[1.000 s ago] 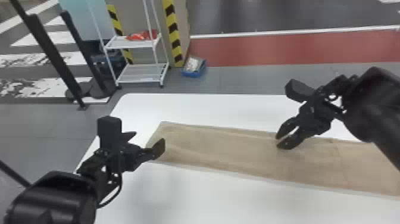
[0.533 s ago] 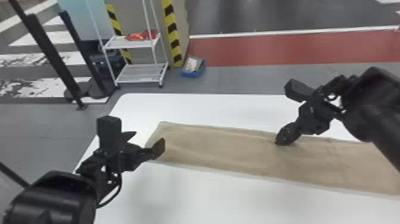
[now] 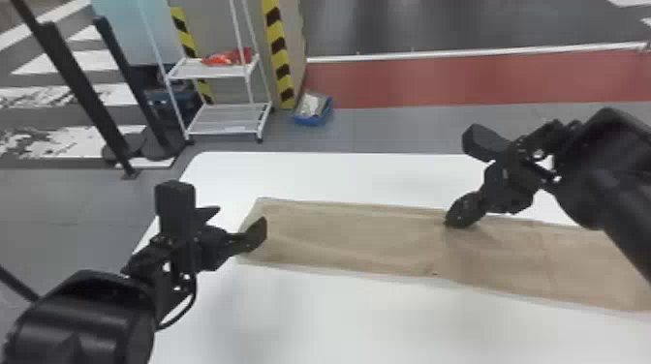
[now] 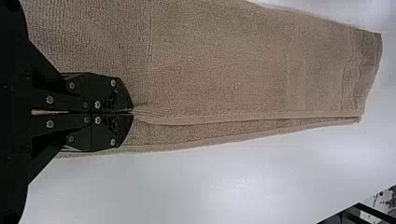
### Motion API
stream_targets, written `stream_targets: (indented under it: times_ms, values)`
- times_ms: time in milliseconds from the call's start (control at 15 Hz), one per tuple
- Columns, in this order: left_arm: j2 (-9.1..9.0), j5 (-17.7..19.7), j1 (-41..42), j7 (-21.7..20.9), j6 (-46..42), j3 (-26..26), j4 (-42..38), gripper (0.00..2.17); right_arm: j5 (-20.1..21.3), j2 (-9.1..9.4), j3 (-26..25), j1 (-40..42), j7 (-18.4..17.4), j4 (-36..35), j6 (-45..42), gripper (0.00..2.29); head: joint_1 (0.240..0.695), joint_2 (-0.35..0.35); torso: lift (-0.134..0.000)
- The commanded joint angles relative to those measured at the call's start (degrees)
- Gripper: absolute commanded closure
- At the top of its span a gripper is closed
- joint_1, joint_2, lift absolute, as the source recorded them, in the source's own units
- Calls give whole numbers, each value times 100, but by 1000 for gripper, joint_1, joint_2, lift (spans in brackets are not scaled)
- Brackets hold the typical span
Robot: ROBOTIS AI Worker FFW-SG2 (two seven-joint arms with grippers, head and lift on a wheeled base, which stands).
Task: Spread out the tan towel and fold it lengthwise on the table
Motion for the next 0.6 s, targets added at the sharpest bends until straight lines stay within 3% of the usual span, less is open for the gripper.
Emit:
stream_targets:
  times_ms: [0,133,533]
  values:
    - [0,-1,-48,0,0,0,39,22,-9,4,-78,63,-69,-193,17,1187,695,155,-124]
    - [0,-1,-74,-9,0,0,47,22,-36,12,-183,195,-61,-474,158,886,695,158,-124]
    - [0,8,-57,-44,18,-26,65,22,-36,21,-227,195,-245,-483,245,883,695,159,-124]
